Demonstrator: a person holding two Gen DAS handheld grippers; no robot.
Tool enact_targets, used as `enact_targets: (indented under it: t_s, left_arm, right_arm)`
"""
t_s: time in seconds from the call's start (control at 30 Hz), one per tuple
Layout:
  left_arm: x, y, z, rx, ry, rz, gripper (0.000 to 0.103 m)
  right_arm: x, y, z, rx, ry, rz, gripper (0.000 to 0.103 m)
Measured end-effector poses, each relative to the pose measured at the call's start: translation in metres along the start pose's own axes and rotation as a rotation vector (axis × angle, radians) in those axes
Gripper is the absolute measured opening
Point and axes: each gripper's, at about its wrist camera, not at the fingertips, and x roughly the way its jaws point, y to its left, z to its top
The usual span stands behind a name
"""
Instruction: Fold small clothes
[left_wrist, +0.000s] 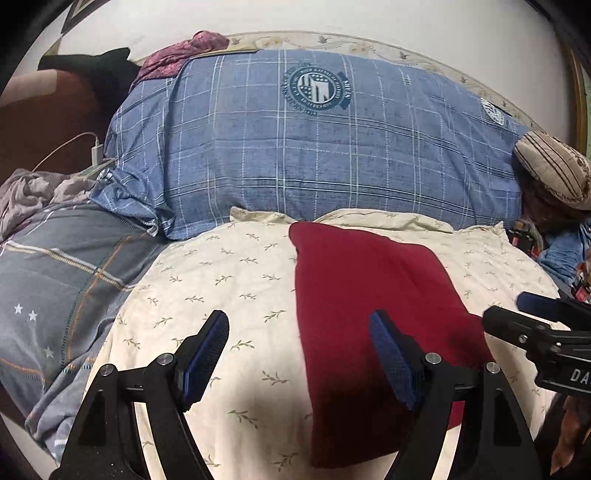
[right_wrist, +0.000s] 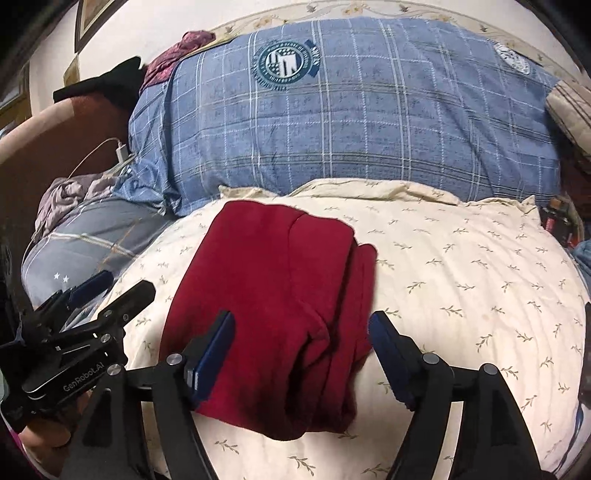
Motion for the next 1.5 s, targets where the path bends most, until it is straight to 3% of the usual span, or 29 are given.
enact_targets:
  t_s: [0.27, 1.5]
  left_arm:
    - [0.015, 0.006, 0.009, -0.020, 0.050, 0.010, 0.078]
    - [0.022, -0.008, 0.009, 0.011, 0.055, 0.038, 0.078]
  right_arm:
    - [0.007, 0.002, -0.004, -0.007, 0.018, -0.026, 0.085]
    - [0.022, 0.007, -0.012, -0.022, 0.078, -0.003, 0.085]
